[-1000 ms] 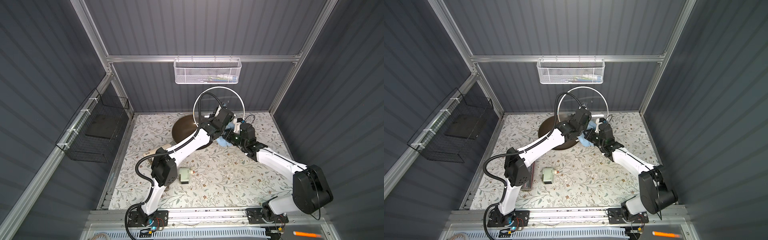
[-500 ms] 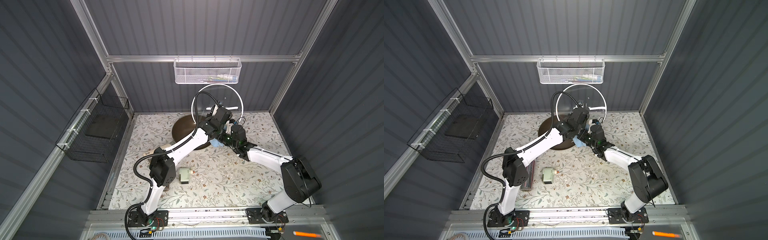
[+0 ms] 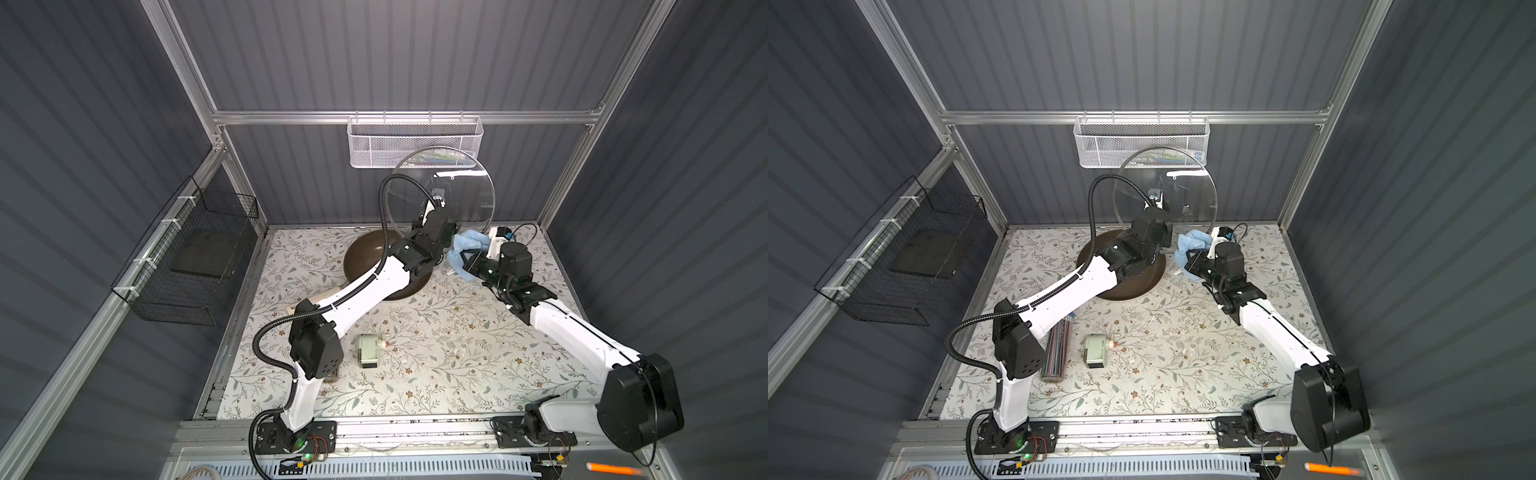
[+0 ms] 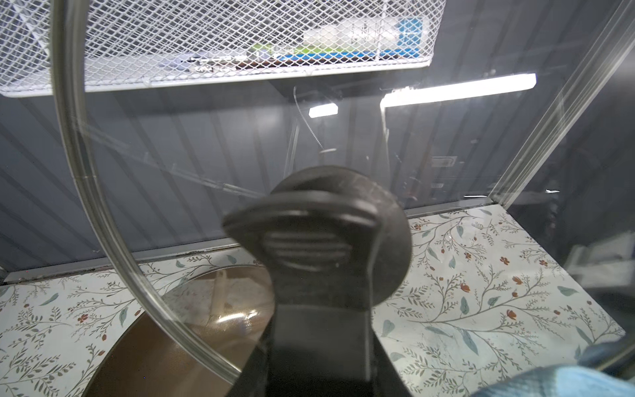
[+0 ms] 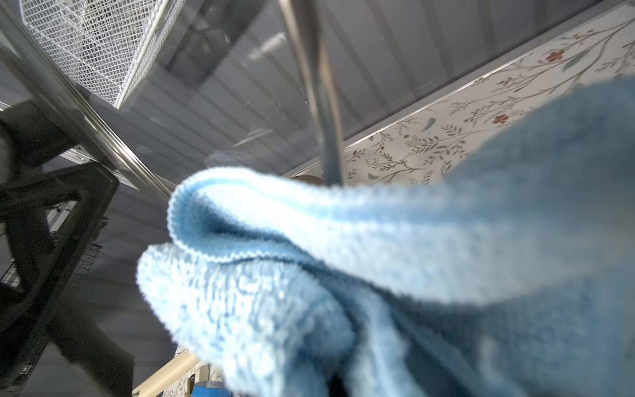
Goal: Wipe the pot lid with a cloth
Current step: Wipe the pot lid.
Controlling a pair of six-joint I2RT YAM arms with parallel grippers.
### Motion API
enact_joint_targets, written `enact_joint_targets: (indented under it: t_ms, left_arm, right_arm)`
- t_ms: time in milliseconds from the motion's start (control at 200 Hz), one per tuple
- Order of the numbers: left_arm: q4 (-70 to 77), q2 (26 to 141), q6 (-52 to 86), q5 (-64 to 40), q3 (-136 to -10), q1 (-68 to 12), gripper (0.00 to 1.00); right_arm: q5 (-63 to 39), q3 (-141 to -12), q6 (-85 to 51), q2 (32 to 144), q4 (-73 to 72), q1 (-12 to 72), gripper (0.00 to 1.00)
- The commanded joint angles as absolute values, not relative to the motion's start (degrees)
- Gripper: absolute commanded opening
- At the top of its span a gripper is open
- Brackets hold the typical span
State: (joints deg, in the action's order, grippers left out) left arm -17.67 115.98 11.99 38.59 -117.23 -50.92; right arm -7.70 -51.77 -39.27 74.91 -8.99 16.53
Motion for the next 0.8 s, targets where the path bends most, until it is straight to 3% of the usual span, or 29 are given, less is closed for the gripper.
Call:
enact_joint_targets:
  t_ms: [0,325,795]
  left_arm:
    - [-16.17,111.07,7.53,39.12,-119.86,-51.30,0.00]
    - [-14.09,111.27,3.76,35.76,-117.55,-51.32,0.00]
    - [-6.01,104.04,-9.89,25.08,-103.11,-54.53,0.00]
  right_arm:
    - [-0.67,-53.40,-35.32,74.02,-3.99,13.28,0.00]
    - [-3.70,-59.02,-32.81,71.15,2.40,10.77,0.00]
    - [-16.43,-80.98,-24.28,83.52,18.03,9.78,0.00]
